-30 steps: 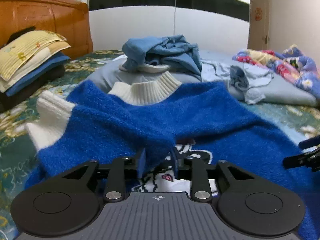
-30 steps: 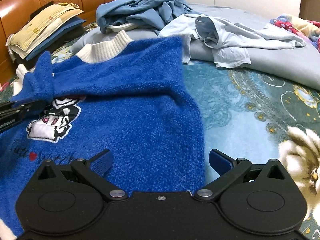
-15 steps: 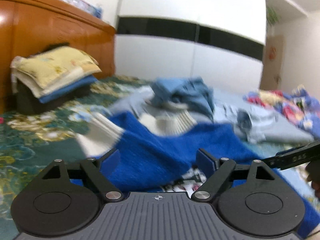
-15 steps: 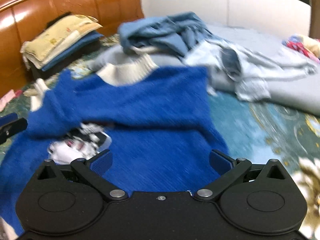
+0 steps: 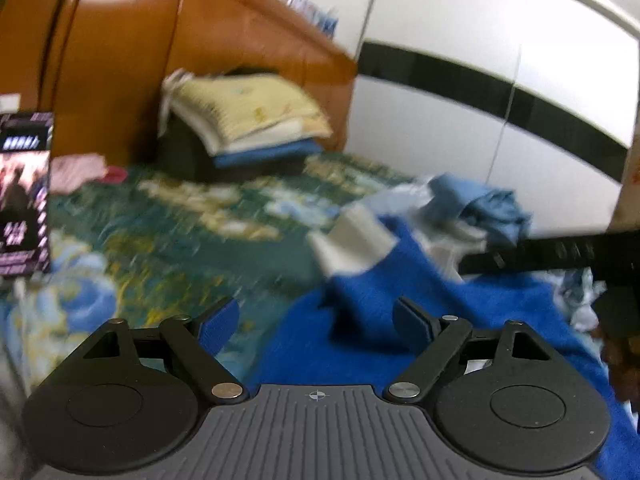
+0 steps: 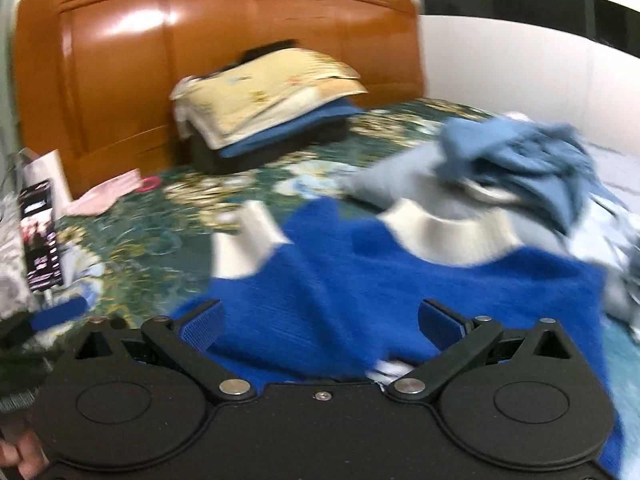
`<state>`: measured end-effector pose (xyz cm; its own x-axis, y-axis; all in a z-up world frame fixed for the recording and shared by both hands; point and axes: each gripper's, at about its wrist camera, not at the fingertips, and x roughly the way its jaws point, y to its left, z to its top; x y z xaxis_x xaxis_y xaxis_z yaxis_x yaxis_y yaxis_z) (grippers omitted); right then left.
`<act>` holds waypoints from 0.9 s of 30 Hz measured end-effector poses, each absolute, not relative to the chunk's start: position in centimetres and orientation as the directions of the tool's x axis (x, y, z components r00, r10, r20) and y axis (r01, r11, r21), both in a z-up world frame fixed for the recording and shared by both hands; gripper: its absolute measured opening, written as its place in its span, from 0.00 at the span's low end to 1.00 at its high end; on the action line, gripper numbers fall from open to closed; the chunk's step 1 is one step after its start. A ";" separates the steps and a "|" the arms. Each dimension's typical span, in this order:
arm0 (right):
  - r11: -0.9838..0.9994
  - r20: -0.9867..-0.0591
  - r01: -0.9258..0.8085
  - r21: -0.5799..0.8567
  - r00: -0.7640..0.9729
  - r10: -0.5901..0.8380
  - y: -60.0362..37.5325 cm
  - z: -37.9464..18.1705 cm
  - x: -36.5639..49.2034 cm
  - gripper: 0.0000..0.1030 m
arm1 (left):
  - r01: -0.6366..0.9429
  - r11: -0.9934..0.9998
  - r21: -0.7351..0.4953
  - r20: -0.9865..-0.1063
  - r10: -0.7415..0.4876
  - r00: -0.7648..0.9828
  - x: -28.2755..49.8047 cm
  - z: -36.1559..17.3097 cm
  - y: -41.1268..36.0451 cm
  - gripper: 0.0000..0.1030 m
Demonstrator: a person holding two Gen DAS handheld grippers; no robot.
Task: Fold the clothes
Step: 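Lift the sleeve across the sweater front with the left gripper and lay it down, then grasp the white cuff of the folded sleeve with the right gripper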
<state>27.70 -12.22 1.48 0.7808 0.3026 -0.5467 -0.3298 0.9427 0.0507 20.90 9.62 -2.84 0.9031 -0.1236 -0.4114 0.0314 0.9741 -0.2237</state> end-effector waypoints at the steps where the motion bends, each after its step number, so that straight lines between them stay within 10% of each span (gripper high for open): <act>1: 0.934 -0.547 -0.355 0.041 0.774 0.318 -11.0 1.4 28.0 0.99 | 0.021 0.975 -0.220 -0.427 -0.116 0.897 20.8 -3.2 9.9 0.81; 9: 0.882 -0.601 -0.464 -0.079 0.728 0.329 -3.1 -0.4 30.6 0.86 | -0.012 0.982 -0.188 -0.514 -0.088 0.853 19.8 -5.4 11.3 0.81; 22: 0.926 -0.657 -0.368 -0.089 0.720 0.223 -3.0 -3.2 32.5 0.08 | 0.047 0.982 -0.182 -0.537 -0.139 0.832 20.6 -6.1 10.1 0.81; 27: 0.957 -0.560 -0.289 0.007 0.792 0.243 -6.6 -1.1 30.7 0.07 | 0.047 0.983 -0.178 -0.554 -0.139 0.821 20.8 -6.6 9.9 0.81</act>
